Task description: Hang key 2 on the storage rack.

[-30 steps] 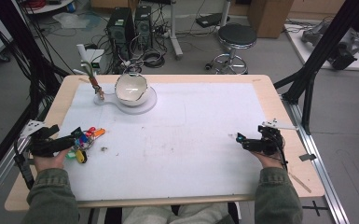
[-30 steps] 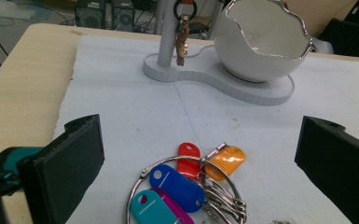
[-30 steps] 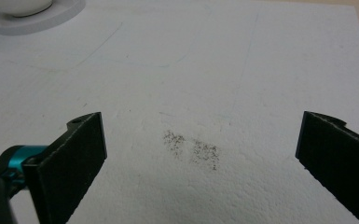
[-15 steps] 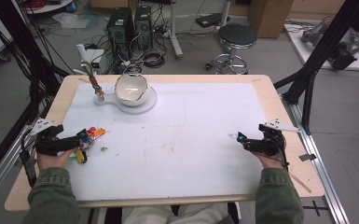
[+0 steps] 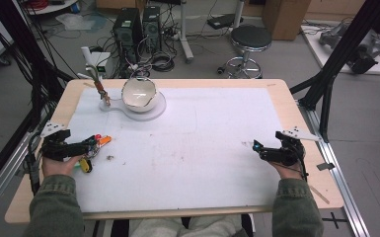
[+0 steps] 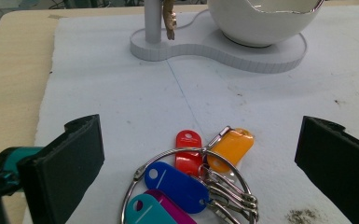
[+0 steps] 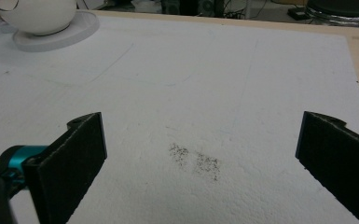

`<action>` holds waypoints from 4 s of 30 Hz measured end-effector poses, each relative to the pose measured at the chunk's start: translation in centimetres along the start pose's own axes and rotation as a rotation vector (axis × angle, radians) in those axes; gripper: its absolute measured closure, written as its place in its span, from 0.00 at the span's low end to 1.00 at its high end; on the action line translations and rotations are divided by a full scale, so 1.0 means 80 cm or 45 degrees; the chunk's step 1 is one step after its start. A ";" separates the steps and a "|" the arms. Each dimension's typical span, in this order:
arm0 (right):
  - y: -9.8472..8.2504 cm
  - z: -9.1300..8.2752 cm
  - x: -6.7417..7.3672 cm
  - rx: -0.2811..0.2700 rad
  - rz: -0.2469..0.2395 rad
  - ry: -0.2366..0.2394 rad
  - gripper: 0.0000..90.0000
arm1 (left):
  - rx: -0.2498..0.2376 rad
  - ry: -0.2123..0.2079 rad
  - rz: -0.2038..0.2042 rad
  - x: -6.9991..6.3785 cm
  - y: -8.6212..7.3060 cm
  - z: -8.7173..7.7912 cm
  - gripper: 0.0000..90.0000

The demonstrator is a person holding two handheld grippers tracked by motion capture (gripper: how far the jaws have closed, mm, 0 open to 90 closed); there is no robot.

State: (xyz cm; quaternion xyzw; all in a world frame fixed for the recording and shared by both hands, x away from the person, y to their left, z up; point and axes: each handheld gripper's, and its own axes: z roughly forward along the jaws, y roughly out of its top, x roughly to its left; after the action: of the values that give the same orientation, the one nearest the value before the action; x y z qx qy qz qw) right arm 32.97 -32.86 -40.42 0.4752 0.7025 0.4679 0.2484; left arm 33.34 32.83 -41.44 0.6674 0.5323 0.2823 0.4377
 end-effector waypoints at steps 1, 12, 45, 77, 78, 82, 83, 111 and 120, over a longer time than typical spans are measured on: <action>0.000 0.000 0.000 0.000 0.001 0.001 0.01 | 0.006 0.001 0.001 0.000 0.000 0.001 0.02; -0.002 -0.002 -0.004 0.002 0.004 -0.007 0.01 | 0.153 0.005 0.045 0.001 0.003 0.020 0.02; -0.003 0.005 -0.001 0.026 -0.012 0.019 0.01 | 0.434 0.057 -0.006 -0.001 -0.003 0.034 0.43; -0.003 0.006 0.000 0.037 -0.007 0.016 0.01 | 0.409 -0.054 -0.027 0.002 0.002 0.019 0.95; -0.003 0.006 0.000 0.038 -0.006 0.016 0.01 | 0.405 -0.053 -0.023 0.002 0.002 0.018 0.95; -0.003 0.006 -0.001 0.036 -0.008 0.014 0.01 | 0.386 -0.048 -0.018 0.001 0.004 0.014 0.95; -0.003 0.006 -0.001 0.036 -0.005 0.014 0.01 | 0.384 -0.047 -0.013 0.001 0.005 0.013 0.95; -0.002 0.005 -0.001 0.027 0.005 0.015 0.01 | 0.143 -0.005 -0.048 0.006 0.034 -0.025 0.95; -0.001 0.005 -0.001 0.016 0.009 0.015 0.01 | 0.120 0.004 -0.004 0.003 0.067 -0.031 0.95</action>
State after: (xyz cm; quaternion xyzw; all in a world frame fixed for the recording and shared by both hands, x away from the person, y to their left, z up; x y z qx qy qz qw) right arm 33.27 -32.79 -40.69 0.4767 0.7052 0.4670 0.2397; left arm 33.83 33.49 -35.57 0.6861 0.5466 0.2572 0.4053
